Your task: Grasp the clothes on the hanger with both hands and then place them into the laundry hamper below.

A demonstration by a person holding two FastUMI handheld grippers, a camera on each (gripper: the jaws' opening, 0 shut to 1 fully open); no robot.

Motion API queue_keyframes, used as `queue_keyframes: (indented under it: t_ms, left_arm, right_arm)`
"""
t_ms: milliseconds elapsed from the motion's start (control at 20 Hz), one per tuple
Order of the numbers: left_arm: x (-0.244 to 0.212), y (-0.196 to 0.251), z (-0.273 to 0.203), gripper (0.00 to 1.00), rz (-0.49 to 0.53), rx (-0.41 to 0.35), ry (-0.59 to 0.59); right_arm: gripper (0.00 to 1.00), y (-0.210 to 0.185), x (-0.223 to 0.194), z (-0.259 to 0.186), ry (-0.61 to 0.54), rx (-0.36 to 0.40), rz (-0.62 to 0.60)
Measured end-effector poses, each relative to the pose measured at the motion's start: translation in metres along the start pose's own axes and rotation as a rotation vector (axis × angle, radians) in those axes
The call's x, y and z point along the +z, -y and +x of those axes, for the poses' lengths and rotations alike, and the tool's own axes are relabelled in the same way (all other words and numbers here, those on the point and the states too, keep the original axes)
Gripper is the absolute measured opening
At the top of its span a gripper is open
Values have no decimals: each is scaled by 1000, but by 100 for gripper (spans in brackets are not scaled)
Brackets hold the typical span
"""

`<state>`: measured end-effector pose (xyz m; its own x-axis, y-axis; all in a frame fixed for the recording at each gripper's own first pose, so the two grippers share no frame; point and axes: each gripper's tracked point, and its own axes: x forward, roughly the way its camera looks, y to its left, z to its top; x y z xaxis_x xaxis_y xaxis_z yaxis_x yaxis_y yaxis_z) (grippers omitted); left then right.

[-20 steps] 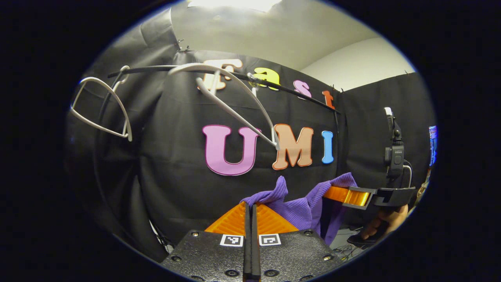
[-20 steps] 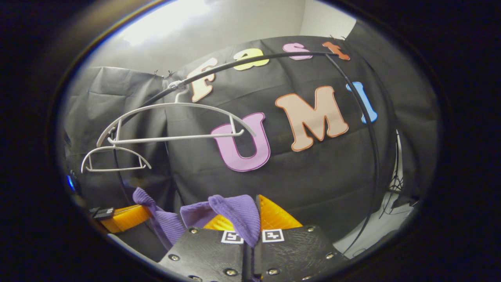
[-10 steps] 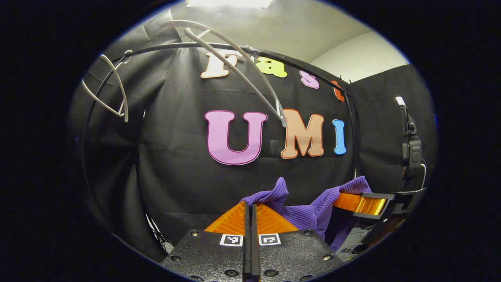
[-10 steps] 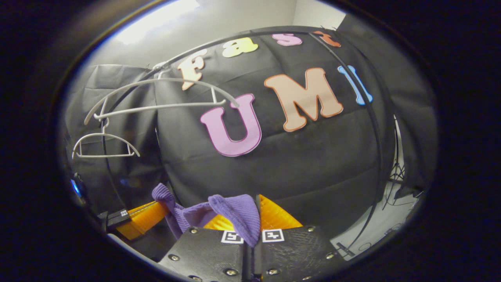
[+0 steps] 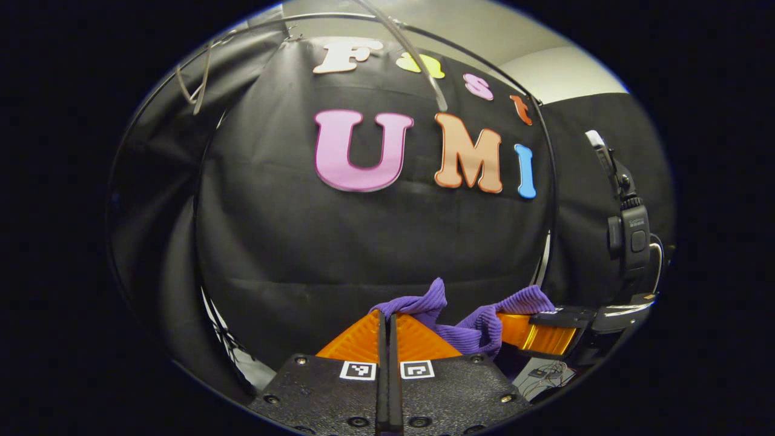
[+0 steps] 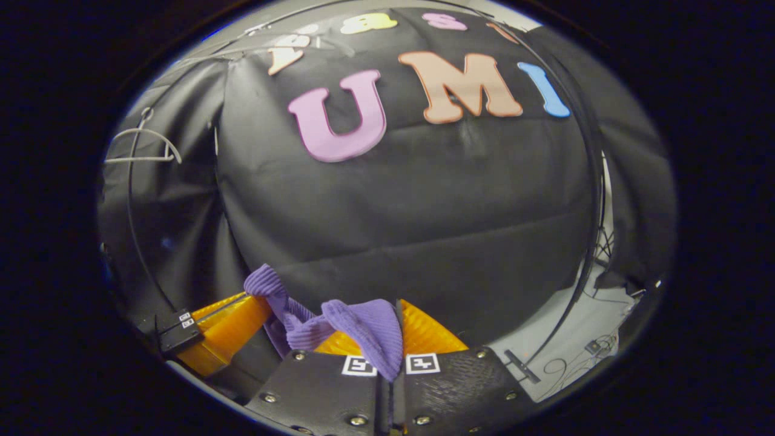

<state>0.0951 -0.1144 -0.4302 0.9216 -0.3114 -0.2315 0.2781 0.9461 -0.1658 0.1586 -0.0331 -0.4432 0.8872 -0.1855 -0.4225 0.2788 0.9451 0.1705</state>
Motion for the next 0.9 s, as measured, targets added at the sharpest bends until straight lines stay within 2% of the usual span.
queue_keyframes:
  t_ms: [150,350,400,450,500,550,650,700,800,900]
  left_arm:
    - [-57,-13,11,1,-30,22,-119]
    - [-110,-28,13,1,-69,56,-264]
    - [-124,-34,13,1,-65,72,-291]
    - [-138,-41,15,1,-48,93,-326]
    - [-154,-47,10,2,-21,110,-397]
    - [-161,-54,2,2,-9,129,-440]
    - [-159,-57,-1,4,5,143,-432]
    - [-155,-52,2,10,15,128,-427]
    - [-150,-57,0,52,33,140,-407]
    - [-146,-61,-2,94,42,152,-397]
  right_arm:
    - [7,16,-48,14,-91,-52,-38]
    - [8,39,-101,23,-182,-116,-53]
    - [10,41,-109,20,-199,-126,-53]
    - [6,47,-115,21,-215,-151,-59]
    - [12,52,-119,21,-231,-180,-71]
    - [25,53,-120,21,-243,-187,-78]
    - [75,46,-118,22,-241,-173,-86]
    - [100,43,-119,20,-238,-171,-97]
    - [96,36,-114,11,-216,-172,-121]
    - [100,26,-109,5,-198,-169,-133]
